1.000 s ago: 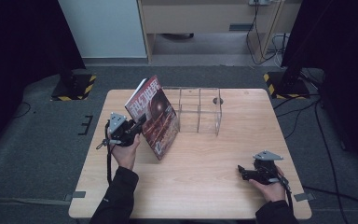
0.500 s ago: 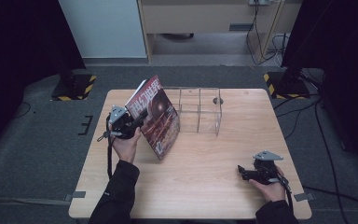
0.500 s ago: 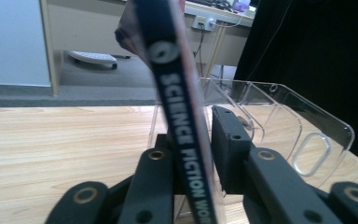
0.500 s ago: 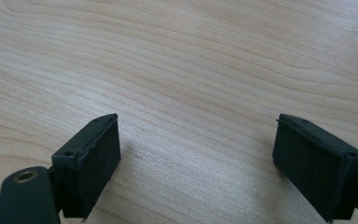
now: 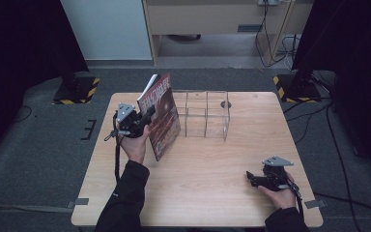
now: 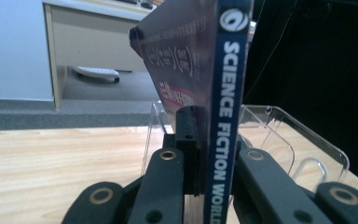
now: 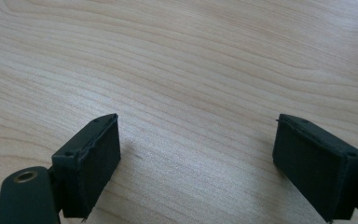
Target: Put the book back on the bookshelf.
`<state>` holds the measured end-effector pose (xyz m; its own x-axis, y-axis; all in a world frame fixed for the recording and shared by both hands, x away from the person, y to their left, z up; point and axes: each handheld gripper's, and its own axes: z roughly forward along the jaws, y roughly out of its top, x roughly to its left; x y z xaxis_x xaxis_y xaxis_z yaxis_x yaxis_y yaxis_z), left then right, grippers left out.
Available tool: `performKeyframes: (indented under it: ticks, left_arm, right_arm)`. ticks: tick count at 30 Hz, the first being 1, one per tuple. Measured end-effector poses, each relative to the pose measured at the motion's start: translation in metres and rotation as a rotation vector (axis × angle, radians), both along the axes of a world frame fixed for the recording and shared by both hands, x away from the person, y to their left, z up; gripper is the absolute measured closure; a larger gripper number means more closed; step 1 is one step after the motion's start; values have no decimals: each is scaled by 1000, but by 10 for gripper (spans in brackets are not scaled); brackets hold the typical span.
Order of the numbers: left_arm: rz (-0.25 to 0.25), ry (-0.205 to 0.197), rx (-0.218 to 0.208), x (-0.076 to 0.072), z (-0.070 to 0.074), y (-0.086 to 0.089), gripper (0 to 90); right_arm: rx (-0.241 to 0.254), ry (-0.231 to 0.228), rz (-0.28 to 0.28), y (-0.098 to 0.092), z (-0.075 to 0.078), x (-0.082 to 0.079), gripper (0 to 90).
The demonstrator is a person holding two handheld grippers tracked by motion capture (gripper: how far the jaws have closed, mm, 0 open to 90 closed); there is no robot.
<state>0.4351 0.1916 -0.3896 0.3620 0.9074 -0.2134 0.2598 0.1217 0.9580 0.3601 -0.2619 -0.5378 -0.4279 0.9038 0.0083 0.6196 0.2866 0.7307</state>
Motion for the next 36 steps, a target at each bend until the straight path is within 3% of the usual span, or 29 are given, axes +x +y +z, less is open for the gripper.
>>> performKeyframes:
  ticks: [7,15,20,24,31,36]
  left_arm:
    - [28,-36,-12,12,0,-9,836]
    - [63,-96,-70,28,-2,-15,836]
    - [78,-90,-49,33,-8,-20,835]
    - [87,-110,-61,31,-16,-21,835]
    - [91,-111,-63,28,-27,-20,834]
    - [69,-87,-48,25,-31,-13,826]
  right_arm:
    - [-3,-1,6,0,0,0,150]
    - [-5,-2,10,0,0,0,150]
    - [-2,-2,9,0,0,0,150]
    - [-3,-4,13,0,0,0,150]
    - [-3,-2,12,0,0,-1,150]
    - [-2,0,12,0,0,-1,150]
